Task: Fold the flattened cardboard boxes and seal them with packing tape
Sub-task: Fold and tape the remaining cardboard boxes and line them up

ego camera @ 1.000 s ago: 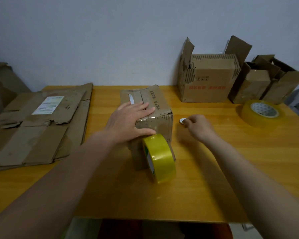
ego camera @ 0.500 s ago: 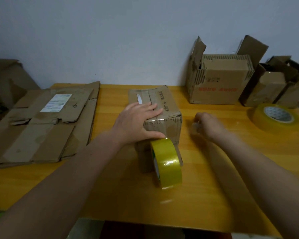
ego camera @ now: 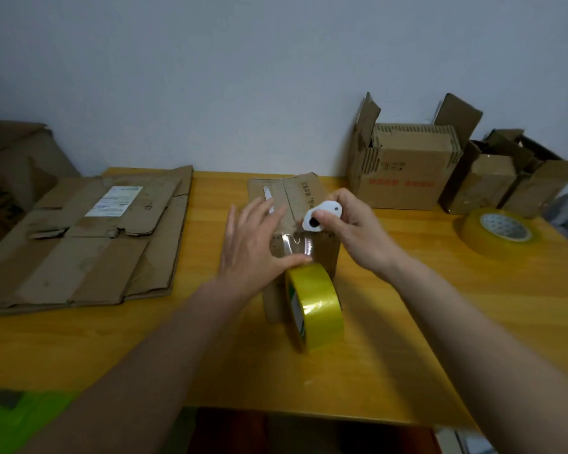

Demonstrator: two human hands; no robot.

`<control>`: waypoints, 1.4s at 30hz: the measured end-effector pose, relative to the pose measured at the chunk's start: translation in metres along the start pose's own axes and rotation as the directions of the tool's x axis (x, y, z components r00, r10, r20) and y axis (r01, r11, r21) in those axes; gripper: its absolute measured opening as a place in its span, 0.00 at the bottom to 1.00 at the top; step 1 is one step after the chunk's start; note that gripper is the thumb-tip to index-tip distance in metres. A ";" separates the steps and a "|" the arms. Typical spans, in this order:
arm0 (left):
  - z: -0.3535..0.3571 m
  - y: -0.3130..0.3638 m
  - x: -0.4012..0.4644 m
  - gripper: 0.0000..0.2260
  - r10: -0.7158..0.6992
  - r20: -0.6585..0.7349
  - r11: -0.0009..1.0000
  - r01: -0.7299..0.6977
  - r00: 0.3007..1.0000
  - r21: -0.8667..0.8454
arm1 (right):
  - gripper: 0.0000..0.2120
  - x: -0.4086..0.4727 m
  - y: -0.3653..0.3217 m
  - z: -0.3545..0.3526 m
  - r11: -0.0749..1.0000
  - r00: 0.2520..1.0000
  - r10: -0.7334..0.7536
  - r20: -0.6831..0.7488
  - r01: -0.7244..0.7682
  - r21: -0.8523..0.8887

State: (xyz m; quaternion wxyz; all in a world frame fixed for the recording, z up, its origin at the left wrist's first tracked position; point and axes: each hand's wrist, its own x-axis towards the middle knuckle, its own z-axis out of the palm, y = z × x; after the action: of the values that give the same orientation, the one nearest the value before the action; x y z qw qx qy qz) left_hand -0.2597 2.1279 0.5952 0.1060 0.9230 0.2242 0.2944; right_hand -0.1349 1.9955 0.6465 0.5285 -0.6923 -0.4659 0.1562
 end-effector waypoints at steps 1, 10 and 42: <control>-0.001 0.005 -0.008 0.44 -0.102 -0.046 0.991 0.098 0.994 -0.086 | 0.05 0.000 0.002 0.003 0.999 1.000 0.002 -0.003 -0.002 -0.038; 0.006 0.047 -0.026 0.28 -0.603 0.551 0.081 0.731 0.577 -0.677 | 0.08 -0.007 0.005 0.010 0.995 0.999 0.018 -0.029 -0.021 -0.102; 0.011 0.036 -0.023 0.05 -0.444 0.672 -0.094 0.715 0.593 -0.693 | 0.09 -0.030 0.011 0.016 0.869 0.965 -0.260 0.038 0.251 -0.427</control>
State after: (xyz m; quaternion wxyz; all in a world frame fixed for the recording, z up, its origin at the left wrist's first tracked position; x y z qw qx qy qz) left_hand -0.2576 2.0843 0.5870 0.7752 0.4848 0.3638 0.1780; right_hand -0.1563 1.9800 0.6219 0.3842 -0.7251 -0.5707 -0.0282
